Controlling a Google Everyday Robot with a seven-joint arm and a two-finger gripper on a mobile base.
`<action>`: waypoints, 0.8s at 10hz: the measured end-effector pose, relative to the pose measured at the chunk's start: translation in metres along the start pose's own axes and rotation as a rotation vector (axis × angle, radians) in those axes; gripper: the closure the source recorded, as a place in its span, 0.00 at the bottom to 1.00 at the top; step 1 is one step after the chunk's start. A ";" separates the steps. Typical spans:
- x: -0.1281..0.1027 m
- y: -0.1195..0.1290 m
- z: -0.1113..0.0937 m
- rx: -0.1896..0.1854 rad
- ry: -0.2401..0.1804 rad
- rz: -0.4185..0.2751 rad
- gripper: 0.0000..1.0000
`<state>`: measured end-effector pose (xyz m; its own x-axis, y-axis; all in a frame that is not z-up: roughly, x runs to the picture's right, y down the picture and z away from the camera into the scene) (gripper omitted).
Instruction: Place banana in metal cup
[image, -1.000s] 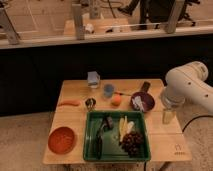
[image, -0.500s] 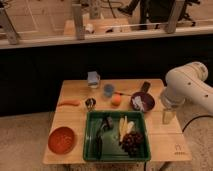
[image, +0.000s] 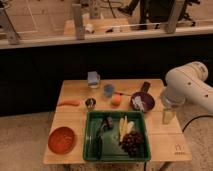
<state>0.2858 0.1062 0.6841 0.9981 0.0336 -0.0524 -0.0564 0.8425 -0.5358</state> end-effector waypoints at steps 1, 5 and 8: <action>0.000 0.000 0.000 0.000 0.000 0.000 0.20; 0.000 0.000 0.000 0.000 0.000 0.000 0.20; -0.019 0.009 0.002 -0.014 -0.009 -0.190 0.20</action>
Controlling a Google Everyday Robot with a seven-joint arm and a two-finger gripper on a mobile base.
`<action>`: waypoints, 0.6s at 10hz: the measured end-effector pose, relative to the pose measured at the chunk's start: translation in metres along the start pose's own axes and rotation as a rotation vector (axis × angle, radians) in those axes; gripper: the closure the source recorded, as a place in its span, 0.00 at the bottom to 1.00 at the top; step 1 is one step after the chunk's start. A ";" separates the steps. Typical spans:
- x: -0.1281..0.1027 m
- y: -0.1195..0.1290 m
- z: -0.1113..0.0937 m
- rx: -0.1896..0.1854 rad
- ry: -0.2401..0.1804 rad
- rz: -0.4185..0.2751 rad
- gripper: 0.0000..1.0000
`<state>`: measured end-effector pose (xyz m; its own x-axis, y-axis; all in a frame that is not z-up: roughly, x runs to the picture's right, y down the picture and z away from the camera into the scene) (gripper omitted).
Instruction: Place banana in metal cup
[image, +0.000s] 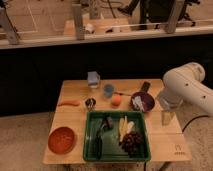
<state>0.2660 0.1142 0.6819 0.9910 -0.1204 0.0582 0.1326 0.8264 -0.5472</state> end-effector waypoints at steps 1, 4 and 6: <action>-0.020 0.003 0.000 -0.006 -0.013 -0.146 0.20; -0.056 0.011 -0.003 -0.003 -0.044 -0.506 0.20; -0.065 0.022 -0.007 0.010 -0.068 -0.739 0.20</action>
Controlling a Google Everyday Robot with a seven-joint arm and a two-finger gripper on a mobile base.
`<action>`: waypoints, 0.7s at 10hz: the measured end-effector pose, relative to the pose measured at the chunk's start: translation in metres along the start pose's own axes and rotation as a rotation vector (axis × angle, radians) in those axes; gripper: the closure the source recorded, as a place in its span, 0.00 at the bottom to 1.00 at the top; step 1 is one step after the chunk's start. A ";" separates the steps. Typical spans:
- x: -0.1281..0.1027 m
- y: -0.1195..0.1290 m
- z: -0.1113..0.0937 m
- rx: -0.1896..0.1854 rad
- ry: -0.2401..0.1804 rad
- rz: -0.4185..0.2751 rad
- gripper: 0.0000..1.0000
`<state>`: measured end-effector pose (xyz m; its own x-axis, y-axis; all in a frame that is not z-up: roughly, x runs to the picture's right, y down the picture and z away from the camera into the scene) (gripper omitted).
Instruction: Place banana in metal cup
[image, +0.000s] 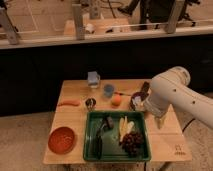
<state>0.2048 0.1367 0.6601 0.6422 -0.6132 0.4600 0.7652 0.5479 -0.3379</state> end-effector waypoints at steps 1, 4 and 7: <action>-0.004 0.001 -0.002 0.006 0.000 -0.080 0.20; -0.010 0.002 -0.004 0.018 0.001 -0.211 0.20; -0.027 -0.010 -0.003 0.028 -0.008 -0.364 0.20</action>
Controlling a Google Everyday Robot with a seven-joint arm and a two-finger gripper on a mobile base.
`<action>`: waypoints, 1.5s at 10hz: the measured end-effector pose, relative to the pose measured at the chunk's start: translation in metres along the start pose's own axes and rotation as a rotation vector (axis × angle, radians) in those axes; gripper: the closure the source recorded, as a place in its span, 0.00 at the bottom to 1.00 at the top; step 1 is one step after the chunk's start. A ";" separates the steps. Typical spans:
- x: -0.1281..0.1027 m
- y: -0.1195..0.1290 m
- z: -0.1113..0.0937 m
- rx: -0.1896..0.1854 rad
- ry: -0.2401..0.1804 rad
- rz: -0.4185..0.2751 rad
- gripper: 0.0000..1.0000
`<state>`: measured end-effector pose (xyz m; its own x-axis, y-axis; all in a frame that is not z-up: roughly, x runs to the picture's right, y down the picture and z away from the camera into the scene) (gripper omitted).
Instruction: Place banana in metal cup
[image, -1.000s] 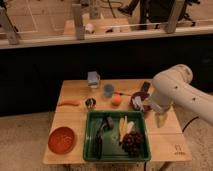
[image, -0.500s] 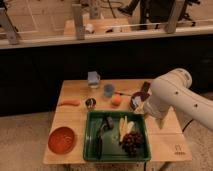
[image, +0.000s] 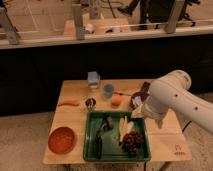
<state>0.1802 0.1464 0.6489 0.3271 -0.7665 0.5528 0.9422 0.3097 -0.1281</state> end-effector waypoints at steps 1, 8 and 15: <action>-0.007 -0.015 0.004 -0.002 0.000 -0.077 0.20; -0.031 -0.095 0.083 -0.063 0.029 -0.427 0.20; -0.009 -0.086 0.094 -0.075 0.035 -0.393 0.20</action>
<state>0.0895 0.1793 0.7325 -0.0583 -0.8374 0.5435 0.9983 -0.0518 0.0273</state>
